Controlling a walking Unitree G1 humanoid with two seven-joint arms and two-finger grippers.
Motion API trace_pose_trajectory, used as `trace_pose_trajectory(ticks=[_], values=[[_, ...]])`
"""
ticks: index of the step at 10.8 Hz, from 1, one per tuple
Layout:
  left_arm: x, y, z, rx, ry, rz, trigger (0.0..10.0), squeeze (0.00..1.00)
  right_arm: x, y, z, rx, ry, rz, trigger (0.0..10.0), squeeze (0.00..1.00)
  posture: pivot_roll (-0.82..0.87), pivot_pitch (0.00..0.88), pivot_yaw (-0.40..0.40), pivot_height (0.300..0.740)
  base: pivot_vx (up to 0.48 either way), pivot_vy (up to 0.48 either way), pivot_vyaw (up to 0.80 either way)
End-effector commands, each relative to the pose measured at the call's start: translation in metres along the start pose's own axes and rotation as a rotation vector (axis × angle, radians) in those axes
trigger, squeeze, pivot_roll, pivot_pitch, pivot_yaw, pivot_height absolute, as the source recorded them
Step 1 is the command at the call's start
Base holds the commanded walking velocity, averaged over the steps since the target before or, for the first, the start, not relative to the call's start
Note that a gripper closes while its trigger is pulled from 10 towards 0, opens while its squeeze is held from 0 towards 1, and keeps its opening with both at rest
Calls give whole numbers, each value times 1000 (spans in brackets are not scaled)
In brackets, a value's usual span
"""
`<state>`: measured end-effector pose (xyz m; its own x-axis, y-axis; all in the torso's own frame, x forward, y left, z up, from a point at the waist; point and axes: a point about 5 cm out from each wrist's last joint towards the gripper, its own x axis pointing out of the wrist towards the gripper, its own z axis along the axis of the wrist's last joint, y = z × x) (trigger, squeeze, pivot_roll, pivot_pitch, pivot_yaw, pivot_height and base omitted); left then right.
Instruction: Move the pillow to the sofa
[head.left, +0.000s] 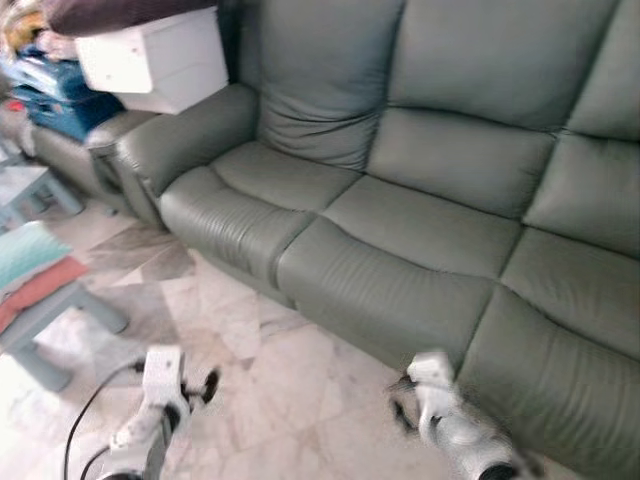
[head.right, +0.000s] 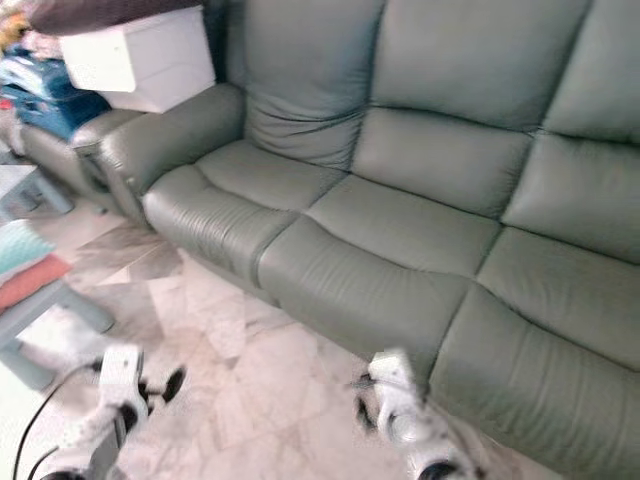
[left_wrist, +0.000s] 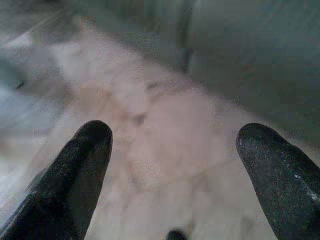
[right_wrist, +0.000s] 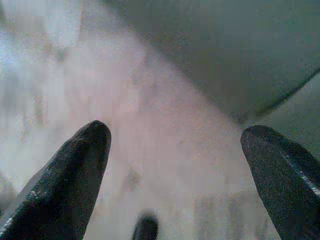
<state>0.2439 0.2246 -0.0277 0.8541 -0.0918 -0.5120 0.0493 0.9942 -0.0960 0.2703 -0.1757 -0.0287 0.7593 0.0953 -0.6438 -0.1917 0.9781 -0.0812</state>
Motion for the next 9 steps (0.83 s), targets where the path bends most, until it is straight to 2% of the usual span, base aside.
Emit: trace_pose_trajectory(ticks=[1,3,4,5,6,7,8,9], values=[[-2,-2,5,13,-53,-47,10000,0,4,-5,44,31,-175,14,10000,0,-138,65,75,740,0,0,0],[-3,-18,14,87,-128,-61,10000,0,1,-10,61,3,-272,4,10000,0,-145,68,69,740,0,0,0],[-12,-31,22,57,-205,-34,10000,0,-5,-16,79,-43,-406,16,10000,0,-158,74,55,740,0,0,0],[-27,-33,22,26,-241,16,10000,0,-13,-24,87,-70,-485,-1,10000,0,-155,82,38,740,0,0,0],[-44,-32,19,-22,-271,44,10000,0,-19,-30,85,-43,-489,-1,10000,0,-150,86,25,740,0,0,0],[-59,-31,11,-29,-281,44,10000,0,-24,-37,77,-67,-479,-40,10000,0,-139,87,15,740,0,0,0],[-63,-30,9,-28,-283,46,10000,0,-25,-39,73,-65,-468,-56,10000,0,-139,87,15,740,0,0,0],[-74,-21,7,-3,-282,96,10000,0,-24,-36,67,-73,-444,-22,10000,0,-135,80,18,740,0,0,0]])
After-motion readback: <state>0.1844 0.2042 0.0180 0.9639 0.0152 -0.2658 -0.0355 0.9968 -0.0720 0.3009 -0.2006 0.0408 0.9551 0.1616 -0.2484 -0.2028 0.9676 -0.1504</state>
